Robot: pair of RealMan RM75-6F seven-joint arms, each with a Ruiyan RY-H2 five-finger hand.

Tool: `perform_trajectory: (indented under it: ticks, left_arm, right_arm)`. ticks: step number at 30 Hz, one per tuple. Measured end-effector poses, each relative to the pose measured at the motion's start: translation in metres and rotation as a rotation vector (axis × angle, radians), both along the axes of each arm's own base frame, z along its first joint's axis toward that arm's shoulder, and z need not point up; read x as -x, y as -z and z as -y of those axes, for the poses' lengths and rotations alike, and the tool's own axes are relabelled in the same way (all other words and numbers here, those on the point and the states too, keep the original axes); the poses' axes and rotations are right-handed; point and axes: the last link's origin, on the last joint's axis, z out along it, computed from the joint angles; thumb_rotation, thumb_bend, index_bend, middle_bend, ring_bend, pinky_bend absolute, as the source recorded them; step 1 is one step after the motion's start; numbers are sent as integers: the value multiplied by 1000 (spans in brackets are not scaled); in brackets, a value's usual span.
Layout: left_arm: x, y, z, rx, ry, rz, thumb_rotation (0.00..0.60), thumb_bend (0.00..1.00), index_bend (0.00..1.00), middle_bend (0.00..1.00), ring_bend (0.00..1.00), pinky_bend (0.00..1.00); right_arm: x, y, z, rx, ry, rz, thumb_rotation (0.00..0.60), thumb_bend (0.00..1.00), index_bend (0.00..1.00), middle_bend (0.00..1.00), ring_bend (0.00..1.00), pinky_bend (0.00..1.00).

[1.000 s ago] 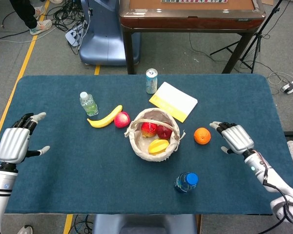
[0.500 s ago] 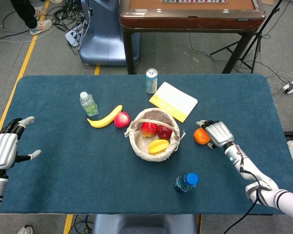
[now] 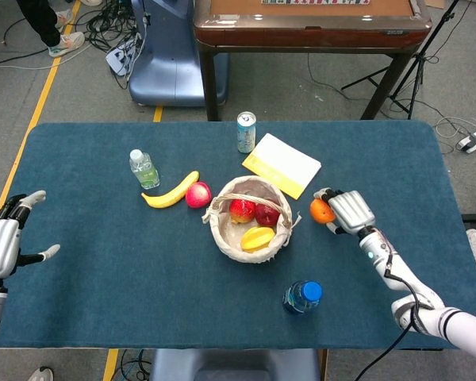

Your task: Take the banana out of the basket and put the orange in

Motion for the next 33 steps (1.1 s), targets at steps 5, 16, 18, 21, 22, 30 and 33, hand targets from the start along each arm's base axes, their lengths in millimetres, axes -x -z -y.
perform_trajectory:
  ticks: [5, 16, 18, 21, 22, 30, 33]
  left_arm:
    - [-1, -4, 5, -17, 4, -15, 600, 117, 181, 222, 142, 252]
    - [-4, -9, 15, -40, 4, -30, 600, 117, 179, 222, 142, 249]
    - [-3, -11, 16, -44, 2, -32, 600, 117, 177, 222, 142, 247]
    - [-4, -12, 17, -52, 1, -32, 600, 117, 175, 222, 142, 242]
    - [-3, -13, 17, -53, 0, -33, 600, 116, 175, 222, 142, 241]
    - [-4, -11, 16, -45, -5, -39, 600, 117, 168, 221, 142, 238]
    - [-6, -11, 15, -43, -2, -39, 600, 117, 168, 222, 142, 238]
  right_arm:
    - [-30, -18, 11, 50, -58, 113, 600, 411, 388, 354, 392, 663]
    - [-98, -5, 38, -6, -146, 212, 600, 411, 355, 316, 381, 663]
    - [-105, -1, 40, -25, -152, 222, 600, 411, 276, 275, 341, 651]
    - [-111, 3, 40, -57, -152, 240, 600, 411, 147, 207, 270, 603]
    - [-113, 3, 40, -67, -151, 247, 600, 412, 116, 192, 253, 586]
    - [-119, -1, 39, -108, -155, 271, 600, 412, 91, 170, 224, 537]
    - [-118, -3, 37, -114, -162, 265, 600, 412, 91, 170, 224, 534]
